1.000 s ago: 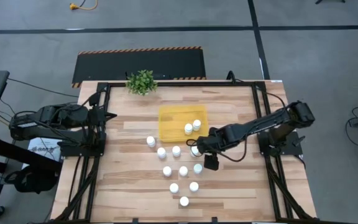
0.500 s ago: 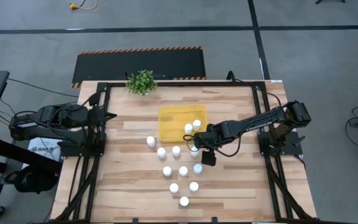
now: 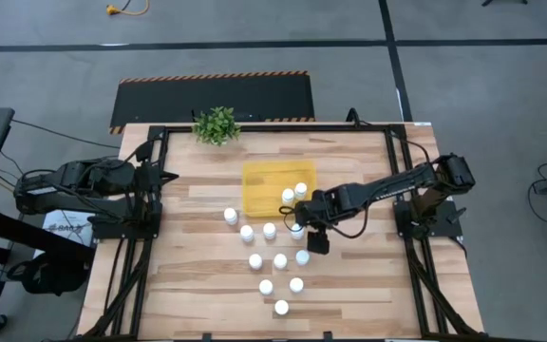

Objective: Pick and place pill bottles into a basket
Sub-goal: Put the white medicine bottle into the yellow bin

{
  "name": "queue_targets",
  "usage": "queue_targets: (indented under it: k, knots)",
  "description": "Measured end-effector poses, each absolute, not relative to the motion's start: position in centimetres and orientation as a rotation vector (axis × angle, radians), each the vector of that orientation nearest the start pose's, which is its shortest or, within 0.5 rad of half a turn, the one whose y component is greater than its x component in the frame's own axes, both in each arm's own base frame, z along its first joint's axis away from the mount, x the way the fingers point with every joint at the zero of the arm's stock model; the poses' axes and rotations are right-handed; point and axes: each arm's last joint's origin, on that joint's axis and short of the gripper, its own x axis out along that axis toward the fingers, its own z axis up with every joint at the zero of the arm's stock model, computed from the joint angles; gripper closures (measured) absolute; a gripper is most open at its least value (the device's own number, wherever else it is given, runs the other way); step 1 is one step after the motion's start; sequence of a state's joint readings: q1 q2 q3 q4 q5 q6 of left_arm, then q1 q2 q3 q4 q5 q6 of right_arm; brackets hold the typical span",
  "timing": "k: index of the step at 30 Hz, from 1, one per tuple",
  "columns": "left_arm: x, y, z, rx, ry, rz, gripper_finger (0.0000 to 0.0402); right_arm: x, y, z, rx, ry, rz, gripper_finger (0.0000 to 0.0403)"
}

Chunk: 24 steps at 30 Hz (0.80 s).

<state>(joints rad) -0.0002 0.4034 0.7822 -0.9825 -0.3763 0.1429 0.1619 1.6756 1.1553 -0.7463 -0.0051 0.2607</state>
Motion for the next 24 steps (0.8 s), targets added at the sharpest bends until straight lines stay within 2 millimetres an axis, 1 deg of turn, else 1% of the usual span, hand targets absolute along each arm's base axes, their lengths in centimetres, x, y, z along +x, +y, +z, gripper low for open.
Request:
queue_targets:
  k: [15, 24]
  knots:
    - [6.05, 1.06, 29.97, 0.245, 0.621, 0.323, 0.0401, 32.2, 5.21, 20.66, 0.111, 1.193, 0.005, 0.0147]
    - [6.05, 1.06, 29.98, 0.245, 0.621, 0.324, 0.0401, 32.32, 4.93, 20.7, 0.1, 1.184, 0.008, 0.0147]
